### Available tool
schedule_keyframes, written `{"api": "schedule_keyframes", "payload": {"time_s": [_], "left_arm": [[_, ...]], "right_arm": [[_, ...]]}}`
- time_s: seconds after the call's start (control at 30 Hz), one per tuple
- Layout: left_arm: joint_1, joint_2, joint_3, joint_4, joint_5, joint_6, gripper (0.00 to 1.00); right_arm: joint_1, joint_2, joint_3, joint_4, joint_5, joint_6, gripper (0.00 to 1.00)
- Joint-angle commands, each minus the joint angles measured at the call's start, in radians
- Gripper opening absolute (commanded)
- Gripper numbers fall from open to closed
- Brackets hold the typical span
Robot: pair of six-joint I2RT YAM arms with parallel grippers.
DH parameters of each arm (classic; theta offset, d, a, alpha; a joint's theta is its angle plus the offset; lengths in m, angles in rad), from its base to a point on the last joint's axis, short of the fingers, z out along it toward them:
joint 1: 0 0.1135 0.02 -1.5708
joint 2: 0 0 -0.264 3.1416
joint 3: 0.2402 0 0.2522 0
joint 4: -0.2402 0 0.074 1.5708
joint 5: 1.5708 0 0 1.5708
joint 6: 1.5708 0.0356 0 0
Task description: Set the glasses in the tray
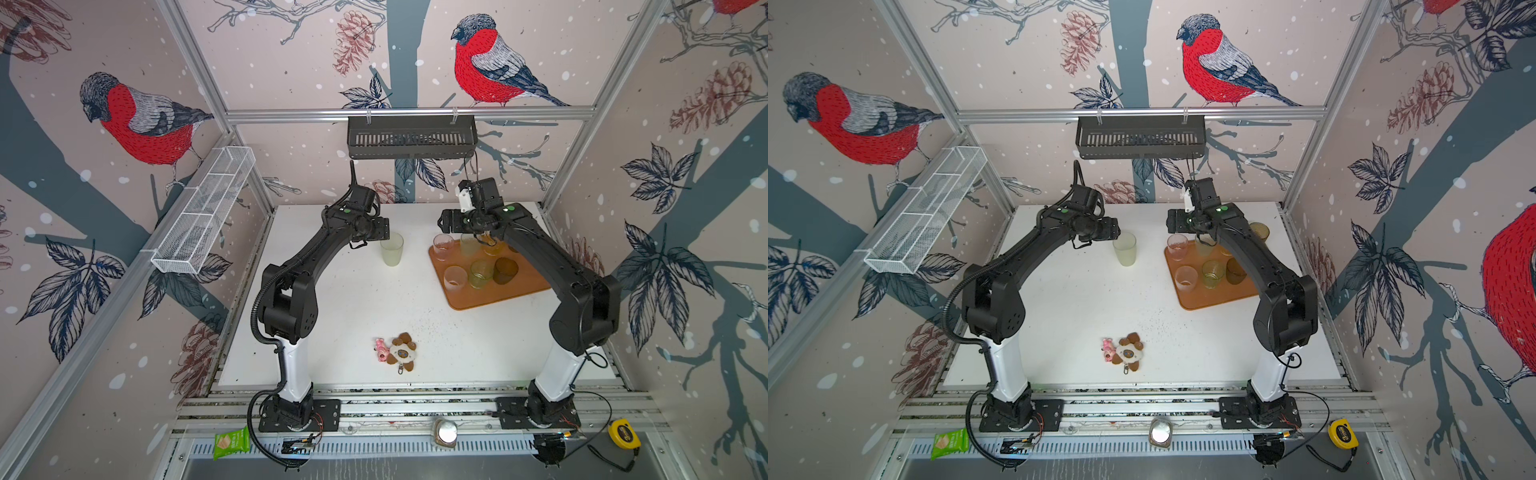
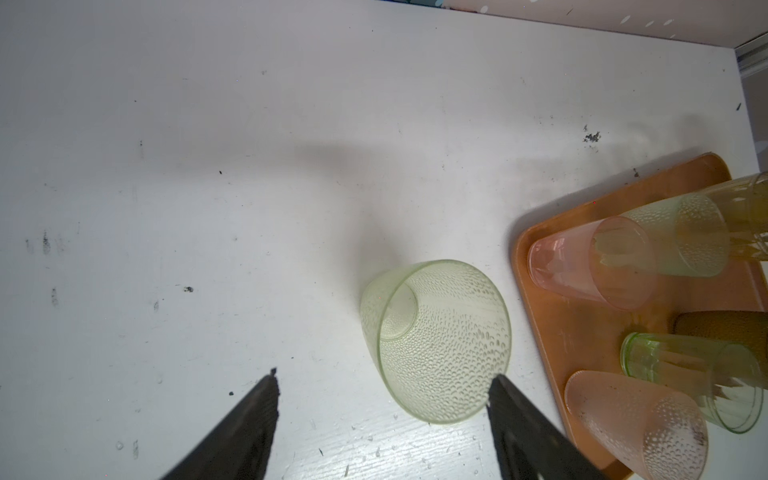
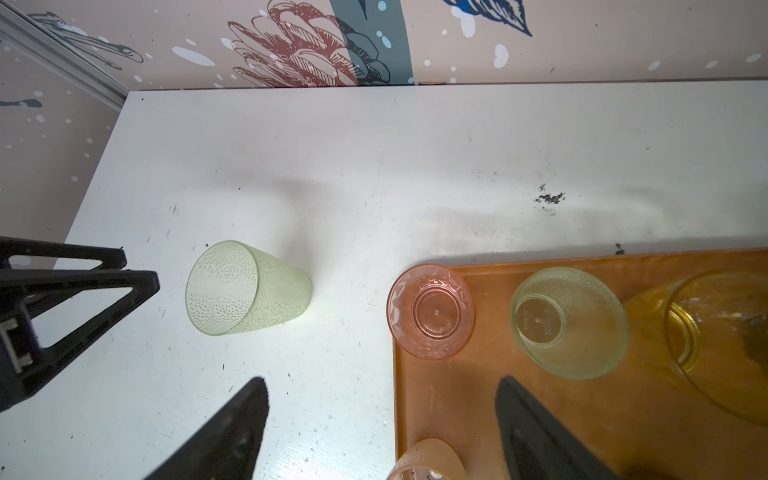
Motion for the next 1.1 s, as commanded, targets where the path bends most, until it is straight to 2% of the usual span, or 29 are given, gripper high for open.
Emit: {"api": "schedule_keyframes", "payload": {"time_s": [0.0, 1.07], "left_arm": [[0.004, 0.013, 0.011, -0.032, 0.0, 0.022, 0.76], [-0.012, 0.094, 0.025, -0.026, 0.009, 0.039, 0.43]], "right_arm": [[0.009, -0.013, -0.008, 0.003, -0.002, 0.015, 0.88], [0.031, -0.005, 0.003, 0.007, -0.009, 0.021, 0.9]]}}
